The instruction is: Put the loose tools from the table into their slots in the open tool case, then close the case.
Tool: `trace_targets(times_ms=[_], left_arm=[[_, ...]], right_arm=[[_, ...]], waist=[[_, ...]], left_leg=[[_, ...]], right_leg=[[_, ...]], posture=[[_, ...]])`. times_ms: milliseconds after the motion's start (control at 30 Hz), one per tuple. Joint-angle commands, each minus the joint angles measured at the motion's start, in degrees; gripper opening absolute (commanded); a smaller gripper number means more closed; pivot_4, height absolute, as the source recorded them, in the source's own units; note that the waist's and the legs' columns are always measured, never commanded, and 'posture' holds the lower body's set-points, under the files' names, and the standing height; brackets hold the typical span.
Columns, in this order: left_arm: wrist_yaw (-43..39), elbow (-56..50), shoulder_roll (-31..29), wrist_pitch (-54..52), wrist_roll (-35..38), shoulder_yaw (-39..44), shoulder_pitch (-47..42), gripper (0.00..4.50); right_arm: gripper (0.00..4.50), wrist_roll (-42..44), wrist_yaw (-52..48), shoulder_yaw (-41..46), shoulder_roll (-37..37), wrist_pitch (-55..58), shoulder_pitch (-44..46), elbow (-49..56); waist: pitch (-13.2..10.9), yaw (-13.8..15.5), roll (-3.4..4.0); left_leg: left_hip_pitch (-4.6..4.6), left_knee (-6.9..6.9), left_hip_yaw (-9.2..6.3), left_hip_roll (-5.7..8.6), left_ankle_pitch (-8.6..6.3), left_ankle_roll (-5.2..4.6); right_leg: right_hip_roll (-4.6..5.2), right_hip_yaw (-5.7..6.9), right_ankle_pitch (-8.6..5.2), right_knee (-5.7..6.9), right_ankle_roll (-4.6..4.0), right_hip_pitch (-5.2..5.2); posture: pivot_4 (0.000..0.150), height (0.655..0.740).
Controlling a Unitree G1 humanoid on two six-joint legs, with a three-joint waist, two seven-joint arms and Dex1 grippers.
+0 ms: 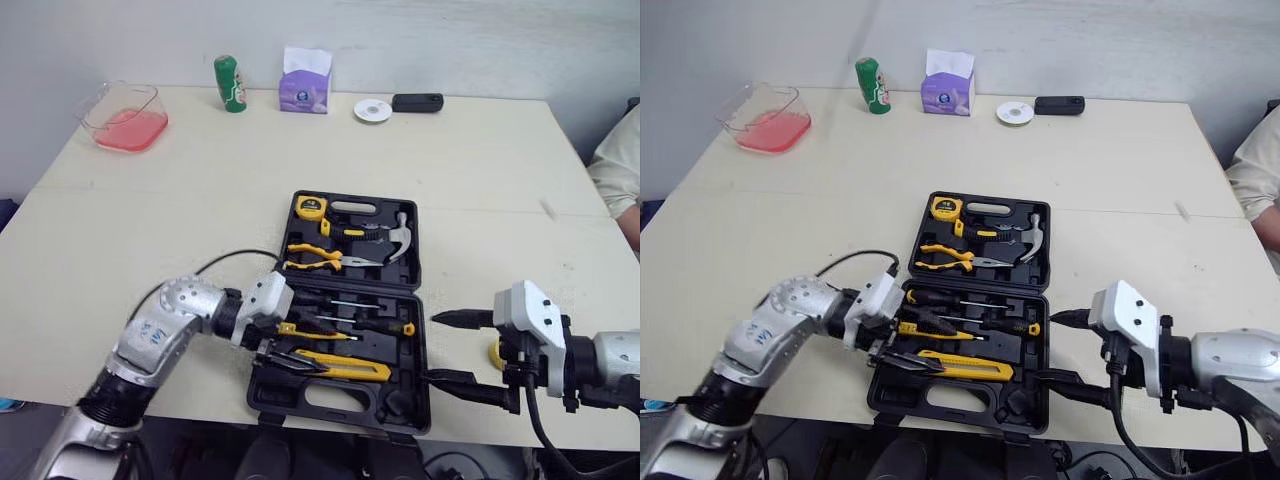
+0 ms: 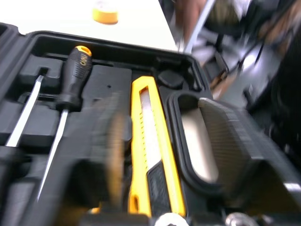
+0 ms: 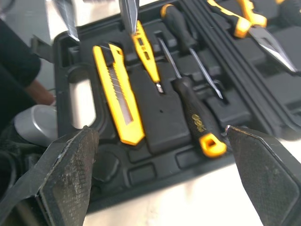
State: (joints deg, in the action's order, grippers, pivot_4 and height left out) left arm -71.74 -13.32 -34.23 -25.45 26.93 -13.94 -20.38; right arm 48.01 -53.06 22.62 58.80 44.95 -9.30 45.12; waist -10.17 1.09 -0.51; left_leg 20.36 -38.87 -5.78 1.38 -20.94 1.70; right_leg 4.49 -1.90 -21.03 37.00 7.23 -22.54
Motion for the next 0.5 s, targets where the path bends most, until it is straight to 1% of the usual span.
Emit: trace_targets(times_ms=[33, 67, 100, 167, 333, 433, 500], left_arm=[[-1.3, 0.2, -0.5, 4.4, -2.1, -1.0, 0.5, 0.90], [-1.9, 0.5, -0.7, 5.5, -2.8, -1.5, 0.8, 0.38], [-2.4, 0.7, -0.9, 6.2, -3.2, -1.8, 1.1, 0.07], [-2.5, 1.5, -0.7, 7.3, -4.3, -2.5, 1.2, 0.07], [-3.0, 5.0, -1.7, 11.8, -10.7, -6.3, 0.3, 0.07], [-3.7, 4.8, -3.0, 10.8, -12.1, -7.7, 0.1, 0.07], [-3.3, 4.9, -4.3, 11.5, -14.9, -9.4, -0.1, 0.07]], right_arm=[[4.50, 1.0, -0.7, 0.6, 0.7, -0.4, 0.2, 1.4], [4.50, 0.9, -0.7, 0.6, 0.8, -0.4, 0.1, 1.4], [4.50, 0.9, -0.7, 0.6, 0.8, -0.4, 0.1, 1.4], [4.50, 0.7, -0.7, 0.5, 0.8, -0.5, 0.2, 1.4], [4.50, 0.2, -0.4, 0.1, 0.7, -0.8, 0.3, 1.7], [4.50, -0.8, 0.1, -0.4, 0.2, -1.4, 0.5, 1.5], [4.50, -1.4, 0.4, -0.8, -0.1, -1.8, 0.5, 1.4]], waist=[[0.0, 0.2, 0.00], [0.0, 0.2, 0.01], [0.0, 0.2, 0.01], [0.0, 0.3, 0.01], [0.0, 0.3, 0.01], [0.0, 0.2, 0.02], [0.0, 0.2, 0.06]], left_leg=[[0.00, -0.01, 0.00, 0.00, 0.00, 0.00], [0.00, 0.00, 0.00, 0.01, 0.00, -0.01], [-0.01, 0.00, 0.01, 0.01, -0.01, -0.02], [-0.01, 0.00, 0.01, 0.02, -0.02, -0.03], [-0.01, 0.00, 0.01, 0.03, -0.02, -0.04], [-0.02, 0.00, 0.02, 0.03, -0.02, -0.04], [-0.04, 0.01, 0.02, 0.02, -0.02, -0.04]], right_leg=[[0.00, 0.00, 0.00, 0.00, 0.00, 0.00], [0.00, -0.01, 0.00, 0.00, 0.00, 0.00], [0.01, -0.01, 0.00, -0.01, 0.00, 0.00], [0.01, -0.01, 0.00, -0.02, 0.00, 0.00], [-0.02, -0.01, 0.00, 0.00, 0.00, 0.00], [-0.01, -0.01, 0.00, -0.01, 0.01, 0.02], [0.00, -0.03, 0.00, 0.00, 0.01, 0.02]], posture=[[0.150, 0.7400], [0.150, 0.7400], [0.150, 0.7400], [0.150, 0.7400], [0.150, 0.7400], [0.150, 0.7400], [0.150, 0.7400]])
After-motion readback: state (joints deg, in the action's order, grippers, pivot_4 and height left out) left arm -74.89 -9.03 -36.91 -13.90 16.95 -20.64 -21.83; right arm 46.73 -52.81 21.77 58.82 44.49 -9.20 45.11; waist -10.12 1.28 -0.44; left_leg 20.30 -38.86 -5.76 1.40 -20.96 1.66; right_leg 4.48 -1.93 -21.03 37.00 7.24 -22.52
